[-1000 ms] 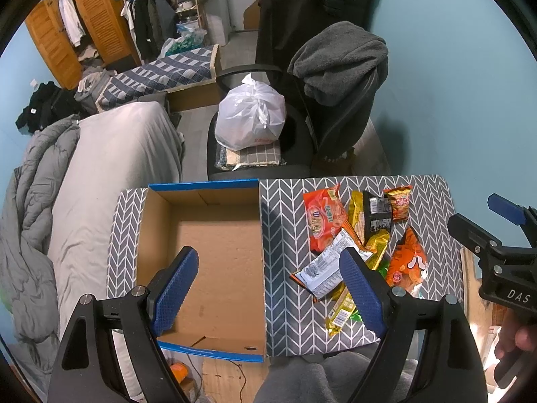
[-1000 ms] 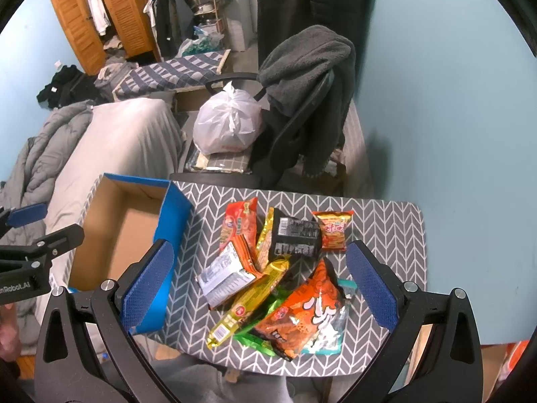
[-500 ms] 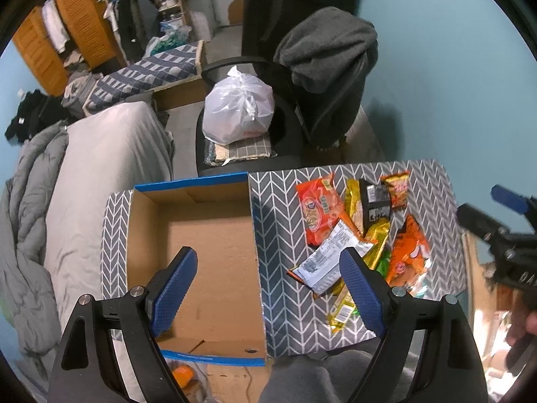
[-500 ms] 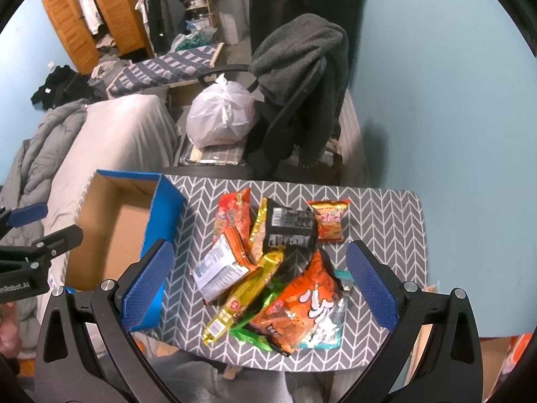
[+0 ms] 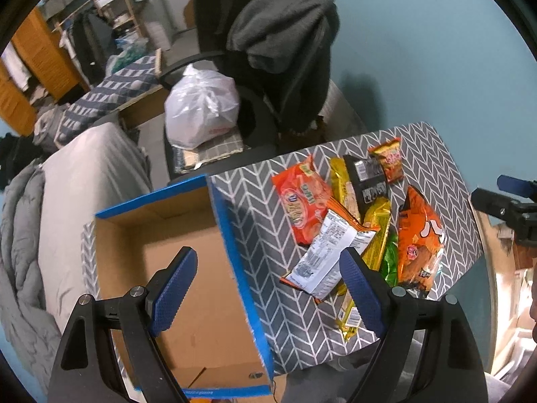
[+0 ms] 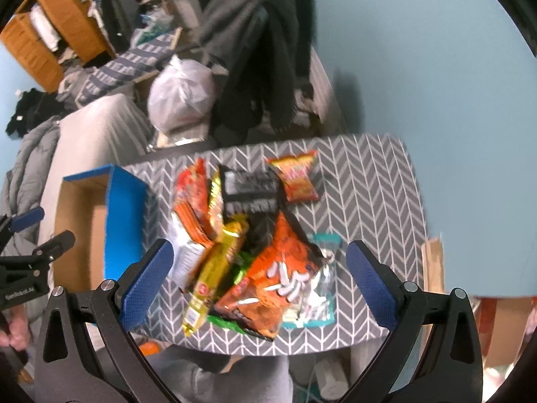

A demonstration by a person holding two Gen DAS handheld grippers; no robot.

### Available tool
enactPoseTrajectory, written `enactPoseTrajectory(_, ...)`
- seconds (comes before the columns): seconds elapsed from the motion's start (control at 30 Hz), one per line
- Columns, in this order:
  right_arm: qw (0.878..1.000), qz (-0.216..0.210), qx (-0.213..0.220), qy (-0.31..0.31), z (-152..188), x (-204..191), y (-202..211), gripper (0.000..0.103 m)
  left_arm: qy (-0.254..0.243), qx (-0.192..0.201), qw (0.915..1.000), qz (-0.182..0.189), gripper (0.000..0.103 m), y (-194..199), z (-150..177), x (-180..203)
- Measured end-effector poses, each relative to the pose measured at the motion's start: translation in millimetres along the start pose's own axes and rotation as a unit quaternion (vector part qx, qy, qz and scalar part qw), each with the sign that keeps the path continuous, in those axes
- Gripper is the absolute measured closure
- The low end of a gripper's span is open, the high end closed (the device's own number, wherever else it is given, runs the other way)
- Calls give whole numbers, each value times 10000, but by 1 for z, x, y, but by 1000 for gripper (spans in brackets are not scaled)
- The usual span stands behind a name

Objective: Organize snacks
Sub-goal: 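Grasp the white-and-orange bag with left tool while right tool grasps orange octopus bag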

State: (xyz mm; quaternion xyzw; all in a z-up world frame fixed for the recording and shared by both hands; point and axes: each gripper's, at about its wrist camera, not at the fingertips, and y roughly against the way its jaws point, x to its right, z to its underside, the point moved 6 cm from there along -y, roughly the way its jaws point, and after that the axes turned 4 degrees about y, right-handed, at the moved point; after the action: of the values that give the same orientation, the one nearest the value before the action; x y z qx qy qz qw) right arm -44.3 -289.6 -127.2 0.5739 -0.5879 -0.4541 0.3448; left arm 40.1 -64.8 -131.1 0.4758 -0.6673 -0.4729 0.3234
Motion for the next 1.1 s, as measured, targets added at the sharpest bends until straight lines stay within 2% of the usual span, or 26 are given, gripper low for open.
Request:
enactPoseTrajectory(0.53, 9928, -213, -593, -1023, 51, 24, -77, 2, -861, -172, 9960, 136, 15, -63, 19, 46)
enactPoseTrajectory(0.9, 9869, -371, -818, -1341, 63, 27, -113, 2, -925, -407, 9944, 294, 15, -99, 37, 61)
enactPoseTrajectory(1.1, 9860, -391, -881, -1361, 67, 26, -122, 3, -868, -535, 9934, 519, 15, -115, 41, 66)
